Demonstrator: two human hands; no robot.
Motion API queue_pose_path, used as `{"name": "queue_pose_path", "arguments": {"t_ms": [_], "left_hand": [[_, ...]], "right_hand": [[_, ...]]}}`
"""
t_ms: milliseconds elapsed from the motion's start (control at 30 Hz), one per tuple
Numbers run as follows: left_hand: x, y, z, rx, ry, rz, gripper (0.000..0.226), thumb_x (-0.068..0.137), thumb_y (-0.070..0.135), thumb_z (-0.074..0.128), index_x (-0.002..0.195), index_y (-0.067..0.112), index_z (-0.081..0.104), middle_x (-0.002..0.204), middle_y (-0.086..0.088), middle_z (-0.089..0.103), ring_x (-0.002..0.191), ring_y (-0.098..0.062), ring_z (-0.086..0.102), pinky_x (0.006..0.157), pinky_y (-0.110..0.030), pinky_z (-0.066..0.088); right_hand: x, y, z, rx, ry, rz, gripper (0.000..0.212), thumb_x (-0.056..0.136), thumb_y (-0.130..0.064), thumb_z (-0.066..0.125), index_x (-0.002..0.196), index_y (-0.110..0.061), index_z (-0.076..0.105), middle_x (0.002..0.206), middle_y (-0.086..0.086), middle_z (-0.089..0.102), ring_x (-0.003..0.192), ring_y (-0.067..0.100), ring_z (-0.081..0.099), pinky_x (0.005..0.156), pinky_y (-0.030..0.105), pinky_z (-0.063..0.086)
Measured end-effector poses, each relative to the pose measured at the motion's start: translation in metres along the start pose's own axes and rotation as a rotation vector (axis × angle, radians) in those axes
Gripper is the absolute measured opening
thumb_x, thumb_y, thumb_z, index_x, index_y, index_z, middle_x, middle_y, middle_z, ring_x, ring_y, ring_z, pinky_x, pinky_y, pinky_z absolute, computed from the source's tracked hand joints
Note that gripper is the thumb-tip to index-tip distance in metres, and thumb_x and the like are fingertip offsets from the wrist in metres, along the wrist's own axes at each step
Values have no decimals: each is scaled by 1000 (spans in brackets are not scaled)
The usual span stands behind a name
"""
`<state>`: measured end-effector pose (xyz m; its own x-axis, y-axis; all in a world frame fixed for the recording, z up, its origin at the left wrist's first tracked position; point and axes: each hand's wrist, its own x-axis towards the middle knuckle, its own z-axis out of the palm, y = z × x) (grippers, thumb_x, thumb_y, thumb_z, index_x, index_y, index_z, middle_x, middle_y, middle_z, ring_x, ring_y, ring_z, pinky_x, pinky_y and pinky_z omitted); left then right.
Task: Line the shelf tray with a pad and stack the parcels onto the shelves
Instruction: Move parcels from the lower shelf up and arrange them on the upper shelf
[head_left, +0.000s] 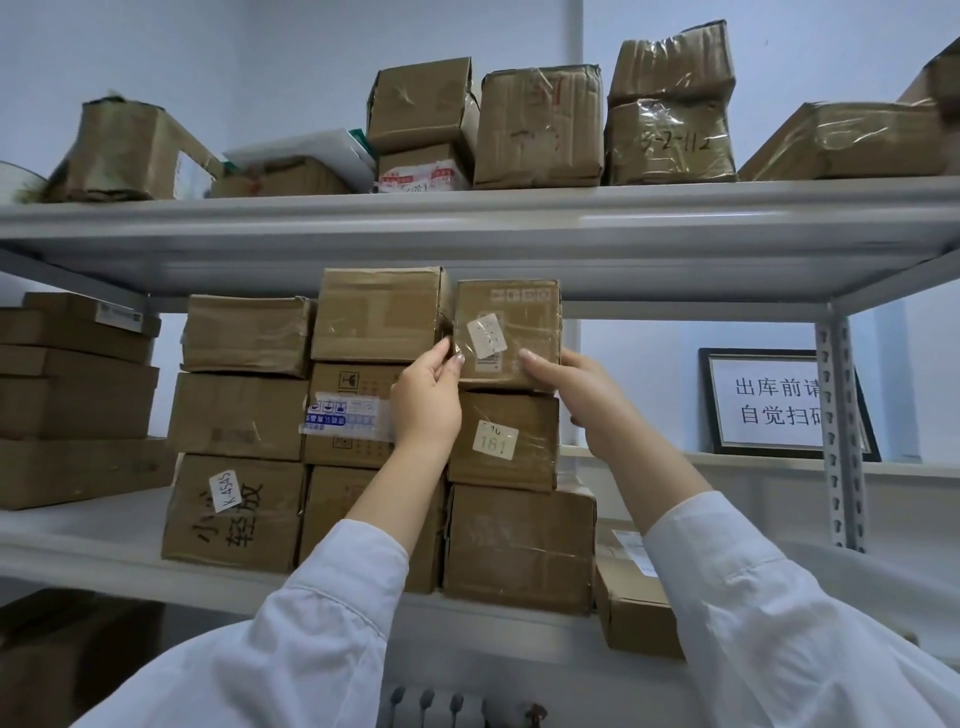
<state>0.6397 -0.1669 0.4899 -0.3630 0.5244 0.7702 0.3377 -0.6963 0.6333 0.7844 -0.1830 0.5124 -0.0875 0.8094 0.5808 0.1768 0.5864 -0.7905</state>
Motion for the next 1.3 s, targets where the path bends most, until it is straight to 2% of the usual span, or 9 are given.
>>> {"name": "queue_pose_path", "arguments": {"t_ms": [167,367,633,733,833,933,1000,1200,1300], "left_hand": [[-2,-2,6,65,-13,-24,41,100,17,42,141,15,42,135,-8,56,127,-20,48,98,-27,38],[-4,3,6,242,2,-47,40,102,18,35,141,17,42,140,-6,50,134,-24,34,103,-34,33],[-17,-6,6,139,91,28,41,95,9,51,135,10,49,130,-7,59,124,-20,50,93,-22,38],[-23,-9,4,131,150,121,40,90,11,58,130,12,52,125,-4,60,117,-20,53,94,-26,41],[-30,-11,4,121,247,163,34,87,16,60,121,14,56,116,-2,59,110,-20,50,96,-38,42],[-40,-6,4,-32,269,111,28,88,15,56,116,14,57,109,5,53,106,-13,47,98,-39,41],[-46,-2,5,-104,253,83,25,88,14,55,113,15,57,106,8,51,105,-12,47,99,-39,42],[-77,-3,8,-190,224,49,15,86,15,53,97,25,54,102,6,56,107,-20,53,96,-40,45],[-96,-6,8,-263,225,20,12,88,13,52,93,23,56,97,5,59,97,-13,55,84,-25,47]], "right_hand": [[2,3,4,66,5,105,21,96,-27,50,116,-20,51,92,-5,60,76,10,54,73,30,46],[-3,10,8,-35,21,14,33,95,-36,51,126,-23,54,91,-11,63,75,6,60,54,19,42],[-15,10,11,-1,12,3,43,94,-40,51,133,-21,46,101,-12,61,73,-4,55,38,4,39],[-23,10,10,63,83,-8,51,96,-38,48,142,-21,33,100,-18,51,74,-4,47,48,3,41],[-28,15,9,100,209,-48,53,96,-37,47,143,-16,33,122,-6,47,101,9,49,65,13,40],[-37,18,8,140,320,-155,17,95,-25,50,107,-16,59,96,-8,59,86,6,52,63,16,39],[-45,20,6,158,325,-199,14,94,-18,51,85,-16,62,81,-6,62,71,2,52,59,14,38],[-79,35,1,228,131,-165,23,94,-11,48,78,-12,63,74,5,64,42,-4,50,39,9,34],[-96,44,-3,202,10,-116,21,94,-16,50,80,-13,65,74,5,65,39,1,45,37,10,32]]}}
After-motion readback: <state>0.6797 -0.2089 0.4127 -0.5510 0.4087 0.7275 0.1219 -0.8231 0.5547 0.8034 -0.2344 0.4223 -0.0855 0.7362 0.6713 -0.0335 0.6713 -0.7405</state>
